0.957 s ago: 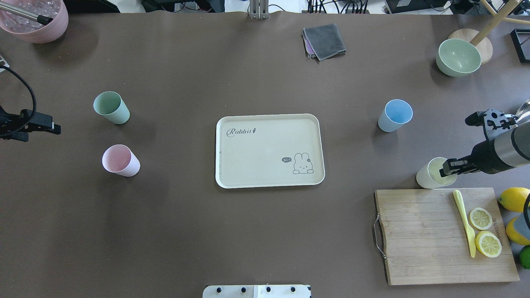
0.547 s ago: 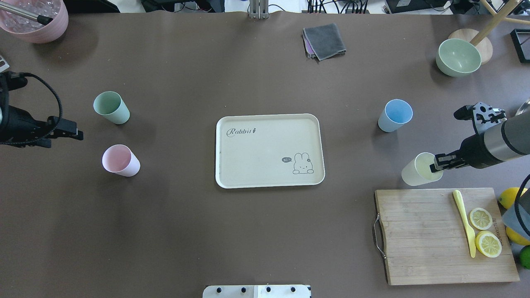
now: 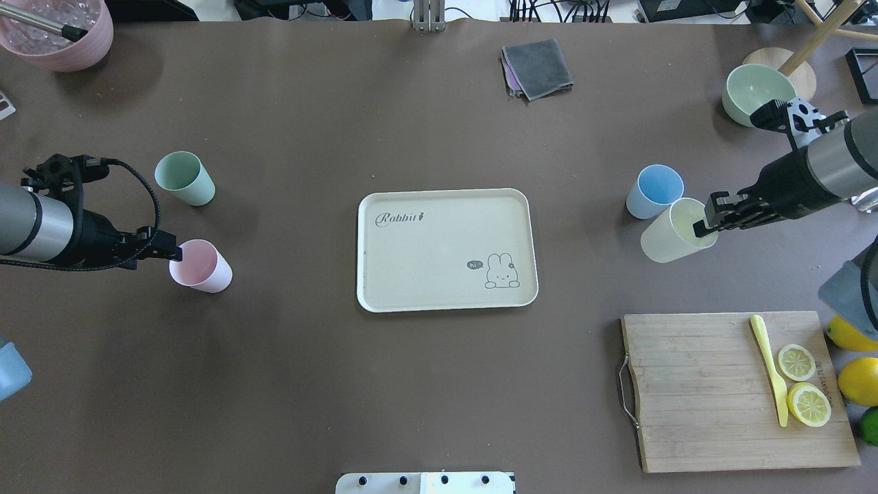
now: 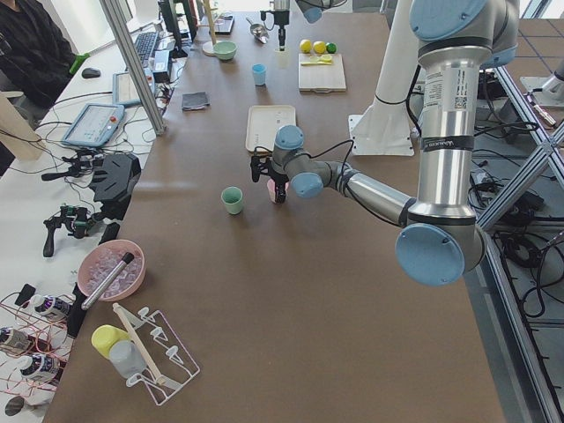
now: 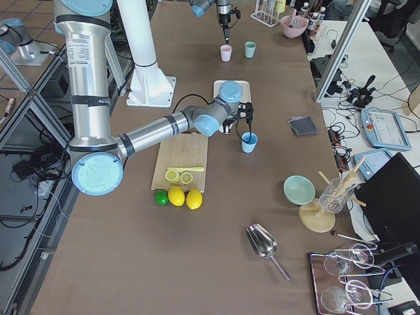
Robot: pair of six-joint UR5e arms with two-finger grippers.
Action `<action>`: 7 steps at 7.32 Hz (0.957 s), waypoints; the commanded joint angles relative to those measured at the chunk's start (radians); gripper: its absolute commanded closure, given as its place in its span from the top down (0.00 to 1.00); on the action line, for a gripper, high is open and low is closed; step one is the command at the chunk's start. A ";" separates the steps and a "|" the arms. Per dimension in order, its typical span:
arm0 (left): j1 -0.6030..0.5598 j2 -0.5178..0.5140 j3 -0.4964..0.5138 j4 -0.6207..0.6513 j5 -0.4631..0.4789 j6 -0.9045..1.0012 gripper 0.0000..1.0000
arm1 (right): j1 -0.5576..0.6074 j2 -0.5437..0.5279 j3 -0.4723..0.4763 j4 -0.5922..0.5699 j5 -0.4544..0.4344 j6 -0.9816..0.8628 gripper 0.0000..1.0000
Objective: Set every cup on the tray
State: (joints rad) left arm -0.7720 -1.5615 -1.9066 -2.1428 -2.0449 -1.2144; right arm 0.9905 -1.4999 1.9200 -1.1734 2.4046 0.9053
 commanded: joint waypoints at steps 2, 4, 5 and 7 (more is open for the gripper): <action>0.066 -0.073 0.068 -0.011 0.061 -0.057 0.31 | -0.057 0.113 0.013 -0.088 -0.031 0.061 0.00; 0.066 -0.083 0.078 -0.012 0.060 -0.059 0.00 | -0.127 0.162 0.010 -0.089 -0.097 0.118 0.00; 0.059 -0.083 0.051 0.001 0.048 -0.059 0.00 | -0.150 0.187 0.008 -0.089 -0.100 0.157 0.00; -0.019 -0.138 -0.003 0.091 -0.079 -0.077 0.00 | -0.254 0.237 0.004 -0.089 -0.197 0.237 0.00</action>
State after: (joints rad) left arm -0.7421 -1.6590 -1.8743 -2.1155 -2.0534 -1.2794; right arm 0.8023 -1.2949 1.9267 -1.2623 2.2661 1.0946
